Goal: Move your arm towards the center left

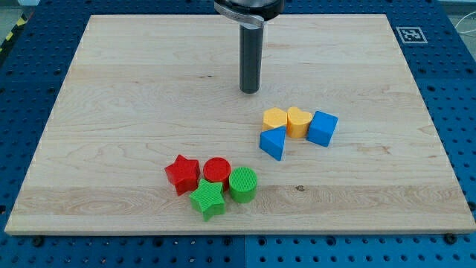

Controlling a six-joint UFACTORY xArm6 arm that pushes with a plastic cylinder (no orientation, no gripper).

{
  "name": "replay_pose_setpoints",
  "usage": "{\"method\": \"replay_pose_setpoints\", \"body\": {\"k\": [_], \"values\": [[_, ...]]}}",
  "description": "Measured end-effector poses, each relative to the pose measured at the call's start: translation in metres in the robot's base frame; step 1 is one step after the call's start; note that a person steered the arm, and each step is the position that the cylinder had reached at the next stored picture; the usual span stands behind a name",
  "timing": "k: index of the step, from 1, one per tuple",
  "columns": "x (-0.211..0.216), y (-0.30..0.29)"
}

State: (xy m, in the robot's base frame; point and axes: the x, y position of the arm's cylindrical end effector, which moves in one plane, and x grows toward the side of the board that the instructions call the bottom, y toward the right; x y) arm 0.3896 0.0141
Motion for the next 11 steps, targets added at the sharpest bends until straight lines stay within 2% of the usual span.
{"method": "replay_pose_setpoints", "body": {"k": [3,5,9,11], "values": [[0.001,-0.002],[0.023,-0.016],[0.024,-0.117],[0.042,-0.161]]}}
